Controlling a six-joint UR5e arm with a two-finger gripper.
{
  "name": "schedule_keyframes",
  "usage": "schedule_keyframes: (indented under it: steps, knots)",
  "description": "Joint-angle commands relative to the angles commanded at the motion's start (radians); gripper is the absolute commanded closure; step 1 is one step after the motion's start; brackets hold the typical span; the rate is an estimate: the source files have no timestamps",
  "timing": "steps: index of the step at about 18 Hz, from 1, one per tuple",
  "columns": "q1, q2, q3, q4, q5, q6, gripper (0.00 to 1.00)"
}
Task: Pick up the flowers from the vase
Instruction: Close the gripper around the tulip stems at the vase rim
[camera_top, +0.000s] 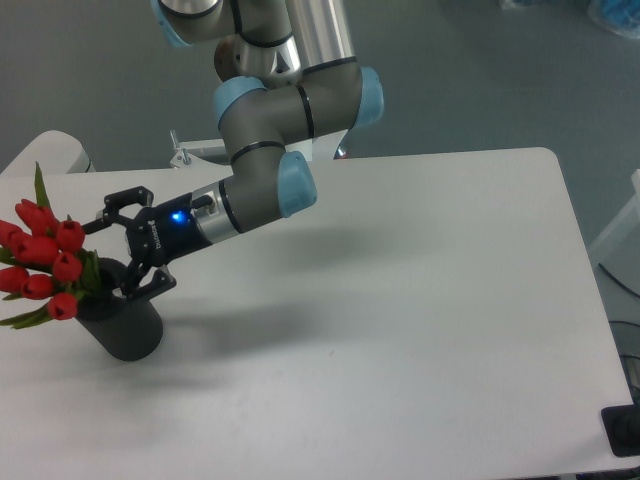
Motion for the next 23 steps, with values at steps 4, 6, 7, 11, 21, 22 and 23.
schedule_keyframes:
  steps: [4,6,7,11,21,22,23]
  knots:
    - [-0.014,-0.011,0.003,0.009,0.0,0.0,0.0]
    - [-0.02,-0.011,0.005,0.012,-0.003,0.0,0.0]
    - [-0.02,-0.011,0.005,0.012,-0.003,0.0,0.0]
    - [-0.018,-0.018,0.009,0.012,-0.005,0.0,0.39]
    - [-0.002,-0.011,0.043,0.012,-0.003,-0.04,0.94]
    - [-0.002,-0.011,0.051,0.012,-0.003,-0.054,0.94]
    - [0.0,-0.009,0.058,0.012,-0.003,-0.067,0.94]
